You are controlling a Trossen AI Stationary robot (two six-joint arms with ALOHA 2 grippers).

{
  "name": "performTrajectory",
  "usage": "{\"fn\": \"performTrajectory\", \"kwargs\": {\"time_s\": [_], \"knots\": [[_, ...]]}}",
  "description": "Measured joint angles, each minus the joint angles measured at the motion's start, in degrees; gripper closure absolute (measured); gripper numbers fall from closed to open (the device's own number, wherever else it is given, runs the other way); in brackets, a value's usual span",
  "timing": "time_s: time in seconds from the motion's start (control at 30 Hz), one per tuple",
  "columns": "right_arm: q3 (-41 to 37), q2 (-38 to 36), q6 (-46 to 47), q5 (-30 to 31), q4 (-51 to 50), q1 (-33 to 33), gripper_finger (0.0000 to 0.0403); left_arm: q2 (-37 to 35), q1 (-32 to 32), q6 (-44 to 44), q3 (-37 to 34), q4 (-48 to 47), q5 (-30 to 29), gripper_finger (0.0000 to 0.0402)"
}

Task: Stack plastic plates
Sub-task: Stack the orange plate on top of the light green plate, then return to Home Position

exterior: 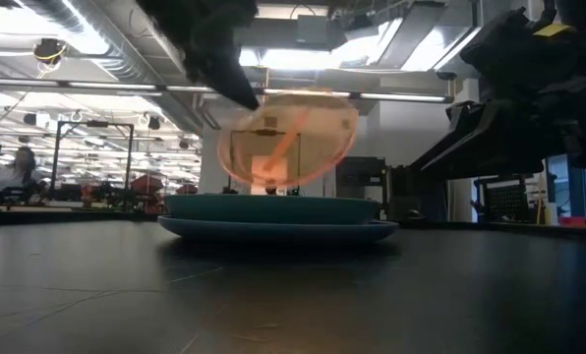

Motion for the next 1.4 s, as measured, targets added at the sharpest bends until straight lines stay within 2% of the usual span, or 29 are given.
{"fn": "performTrajectory", "kwargs": {"time_s": [0.07,0.23,0.3,0.67,0.8,0.93,1.1,1.23,1.4], "knots": [[0.0,0.0,0.0,0.0,-0.1,0.0,0.0249,0.0,1.7,-0.1,-1.8,2.1,1.0,0.0401],[0.0,0.0,0.0,0.0,-0.1,0.0,0.0249,0.0,4.1,-0.3,-4.2,5.9,9.0,0.0401],[0.0,0.0,0.0,0.0,0.0,0.0,0.0249,0.0,4.4,-0.3,-5.1,8.5,10.4,0.0393],[0.0,0.0,0.0,0.0,0.0,0.0,0.0249,-1.0,4.5,-0.1,-5.7,8.6,8.9,0.0303],[0.0,0.0,1.5,0.0,-0.7,0.0,0.0249,-4.8,2.7,3.6,-5.7,8.4,7.2,0.0297],[0.0,0.0,2.8,0.0,-2.0,0.0,0.0249,-10.1,0.3,11.0,-6.5,8.0,5.7,0.0308],[0.0,0.0,2.9,0.0,-0.6,0.0,0.0249,-17.9,0.1,13.2,-13.9,13.6,7.5,0.0328],[0.0,-0.2,2.9,1.2,0.2,-0.2,0.0249,-25.4,0.0,13.7,-24.0,23.2,10.1,0.0348],[0.0,-3.5,1.6,-0.1,-1.6,-2.4,0.0249,-32.6,0.8,15.1,-35.0,34.4,10.4,0.0369]]}}
